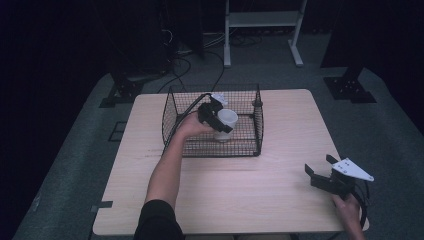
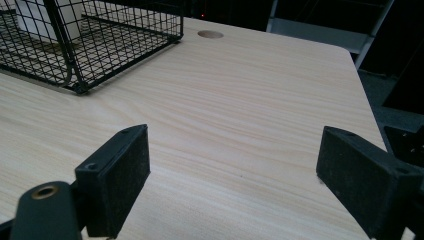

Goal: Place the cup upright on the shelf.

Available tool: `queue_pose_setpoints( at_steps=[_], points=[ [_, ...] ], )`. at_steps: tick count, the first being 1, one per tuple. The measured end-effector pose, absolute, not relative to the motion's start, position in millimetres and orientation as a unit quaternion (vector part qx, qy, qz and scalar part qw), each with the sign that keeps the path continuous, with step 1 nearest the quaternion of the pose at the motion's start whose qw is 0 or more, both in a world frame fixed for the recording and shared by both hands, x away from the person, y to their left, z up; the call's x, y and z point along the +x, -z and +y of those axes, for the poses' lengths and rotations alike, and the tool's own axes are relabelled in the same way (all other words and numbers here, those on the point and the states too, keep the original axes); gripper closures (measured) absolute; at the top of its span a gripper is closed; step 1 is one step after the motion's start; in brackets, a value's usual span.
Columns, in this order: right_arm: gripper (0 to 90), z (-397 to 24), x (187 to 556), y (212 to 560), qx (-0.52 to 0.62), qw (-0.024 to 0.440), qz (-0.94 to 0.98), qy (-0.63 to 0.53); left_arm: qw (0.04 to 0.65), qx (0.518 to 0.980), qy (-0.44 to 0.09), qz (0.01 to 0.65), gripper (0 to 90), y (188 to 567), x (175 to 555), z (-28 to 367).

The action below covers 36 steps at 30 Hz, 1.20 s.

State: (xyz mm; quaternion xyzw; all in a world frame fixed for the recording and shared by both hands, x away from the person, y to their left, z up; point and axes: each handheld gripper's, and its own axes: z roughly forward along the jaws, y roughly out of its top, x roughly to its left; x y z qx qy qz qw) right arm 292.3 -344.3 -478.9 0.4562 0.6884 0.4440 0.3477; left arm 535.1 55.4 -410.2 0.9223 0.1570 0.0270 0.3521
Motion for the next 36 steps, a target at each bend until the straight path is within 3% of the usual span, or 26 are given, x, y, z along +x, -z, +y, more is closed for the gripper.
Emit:
queue_pose_setpoints(
  at_steps=[17,22,36],
  points=[
    [13.0,-344.5,292.3,478.9,0.457,0.347,0.688,-0.444,0.355,0.919,-0.024,0.171,19.0,414.4,533.2,65.9],
    [13.1,-344.6,292.5,478.9,0.458,0.347,0.687,-0.445,0.347,0.921,-0.038,0.176,10.5,412.3,530.4,64.6],
    [13.0,-344.7,292.4,478.9,0.456,0.347,0.687,-0.446,0.363,0.913,-0.065,0.174,8.4,391.3,522.2,69.9]
  ],
)
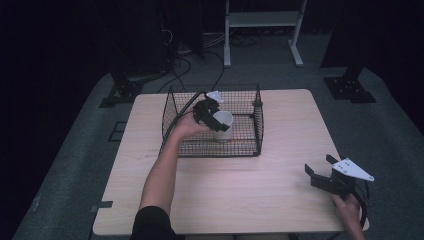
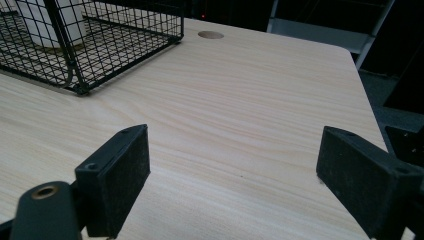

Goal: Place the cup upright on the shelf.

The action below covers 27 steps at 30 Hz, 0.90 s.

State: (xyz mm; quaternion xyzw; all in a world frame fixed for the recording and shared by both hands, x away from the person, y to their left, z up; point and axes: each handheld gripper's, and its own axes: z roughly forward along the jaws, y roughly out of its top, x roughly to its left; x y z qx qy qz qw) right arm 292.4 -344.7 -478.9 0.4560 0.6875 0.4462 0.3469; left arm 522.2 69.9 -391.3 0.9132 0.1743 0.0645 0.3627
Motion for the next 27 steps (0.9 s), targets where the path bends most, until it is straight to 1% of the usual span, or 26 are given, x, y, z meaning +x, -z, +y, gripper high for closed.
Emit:
queue_pose_setpoints(
  at_steps=[10,12,17,27],
  points=[
    [13.0,-344.9,292.5,478.8,0.459,0.345,0.687,-0.446,0.382,0.902,-0.080,0.183,7.7,372.1,513.9,83.8],
    [13.0,-344.8,292.5,478.8,0.458,0.345,0.687,-0.446,0.387,0.900,-0.077,0.185,6.1,368.8,511.6,85.1],
    [13.0,-344.8,292.6,478.8,0.459,0.345,0.687,-0.446,0.384,0.901,-0.089,0.179,6.0,360.6,503.4,87.2],
    [13.1,-345.3,292.5,478.8,0.461,0.344,0.685,-0.447,0.404,0.890,-0.104,0.182,6.0,355.1,484.3,97.9]
  ],
)
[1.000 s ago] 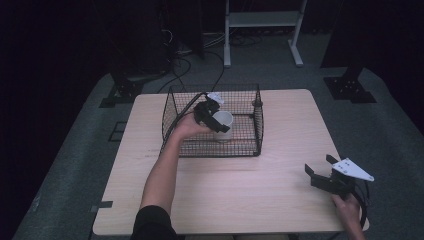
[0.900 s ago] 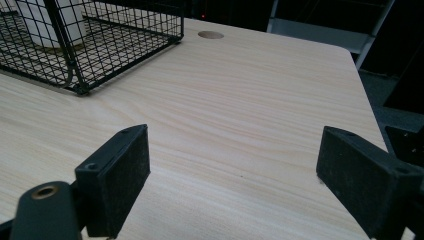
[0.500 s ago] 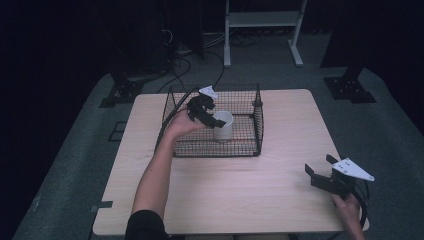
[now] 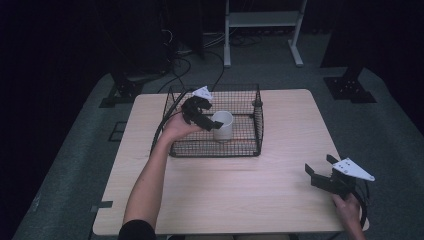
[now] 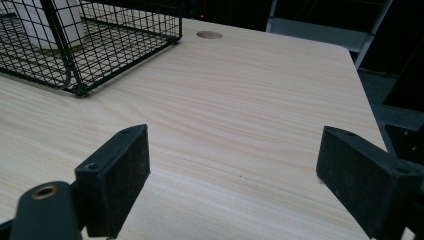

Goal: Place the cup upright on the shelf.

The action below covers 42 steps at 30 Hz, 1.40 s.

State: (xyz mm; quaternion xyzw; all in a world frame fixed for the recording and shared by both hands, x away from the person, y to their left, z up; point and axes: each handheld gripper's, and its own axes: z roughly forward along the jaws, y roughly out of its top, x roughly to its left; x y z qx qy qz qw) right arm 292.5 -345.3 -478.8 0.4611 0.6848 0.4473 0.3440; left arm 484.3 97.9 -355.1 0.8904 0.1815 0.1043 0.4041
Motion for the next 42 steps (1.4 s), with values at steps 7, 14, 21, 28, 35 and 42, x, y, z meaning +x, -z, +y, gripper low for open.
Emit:
queue_pose_setpoints(
  at_steps=[7,14,21,28,35,42],
  points=[
    [13.0,-345.3,292.6,478.8,0.461,0.344,0.685,-0.447,0.406,0.887,-0.108,0.193,6.0,351.9,471.0,104.1],
    [13.0,-345.3,292.6,478.8,0.461,0.344,0.685,-0.447,0.413,0.882,-0.116,0.196,6.0,349.4,457.0,109.6],
    [13.0,-345.2,292.5,478.8,0.461,0.344,0.685,-0.447,0.420,0.878,-0.122,0.194,6.1,348.0,442.2,113.9],
    [13.0,-345.3,292.6,478.8,0.460,0.344,0.685,-0.447,0.421,0.878,-0.128,0.190,6.1,345.9,428.6,114.7],
    [13.0,-345.4,292.6,478.8,0.460,0.345,0.685,-0.447,0.428,0.875,-0.136,0.184,6.0,345.7,416.0,116.9],
    [13.0,-345.2,292.5,478.7,0.460,0.344,0.685,-0.447,0.434,0.870,-0.138,0.189,6.0,347.7,405.4,123.2]
  ],
)
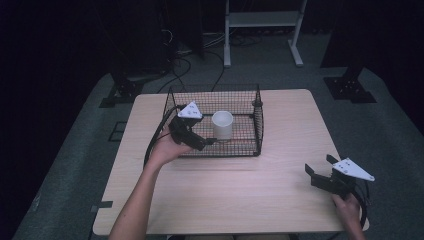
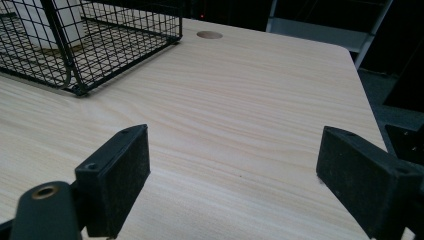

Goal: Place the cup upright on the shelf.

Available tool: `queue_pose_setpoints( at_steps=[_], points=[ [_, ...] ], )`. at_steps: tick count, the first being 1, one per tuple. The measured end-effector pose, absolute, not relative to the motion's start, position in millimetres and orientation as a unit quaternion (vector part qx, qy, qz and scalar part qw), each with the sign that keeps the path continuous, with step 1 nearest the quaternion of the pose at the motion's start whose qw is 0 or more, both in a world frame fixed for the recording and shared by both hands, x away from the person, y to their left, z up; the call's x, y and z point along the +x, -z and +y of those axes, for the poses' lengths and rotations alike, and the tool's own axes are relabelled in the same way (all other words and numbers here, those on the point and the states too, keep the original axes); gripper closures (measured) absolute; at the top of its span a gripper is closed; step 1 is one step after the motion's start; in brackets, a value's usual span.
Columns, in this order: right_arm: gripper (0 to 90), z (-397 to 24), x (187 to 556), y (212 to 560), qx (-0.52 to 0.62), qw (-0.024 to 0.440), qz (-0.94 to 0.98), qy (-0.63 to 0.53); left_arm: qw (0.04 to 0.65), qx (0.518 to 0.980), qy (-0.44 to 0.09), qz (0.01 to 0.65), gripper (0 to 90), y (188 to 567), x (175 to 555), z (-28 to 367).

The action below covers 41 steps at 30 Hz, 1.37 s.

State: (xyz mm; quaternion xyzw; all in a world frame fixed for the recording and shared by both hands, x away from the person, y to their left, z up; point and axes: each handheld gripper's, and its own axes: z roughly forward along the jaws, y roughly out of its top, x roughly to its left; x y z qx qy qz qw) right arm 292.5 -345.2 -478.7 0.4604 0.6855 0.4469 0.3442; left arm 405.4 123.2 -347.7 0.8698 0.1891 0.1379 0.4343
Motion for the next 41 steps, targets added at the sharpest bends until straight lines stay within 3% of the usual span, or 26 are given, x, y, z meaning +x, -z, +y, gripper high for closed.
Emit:
queue_pose_setpoints(
  at_steps=[29,41],
  points=[
    [13.0,-345.0,292.5,478.8,0.460,0.345,0.686,-0.446,0.452,0.859,-0.142,0.194,6.1,372.1,356.9,136.5],
    [13.0,-345.5,292.4,478.9,0.461,0.344,0.685,-0.448,0.487,0.835,-0.147,0.208,6.0,396.8,309.5,146.4]
  ],
)
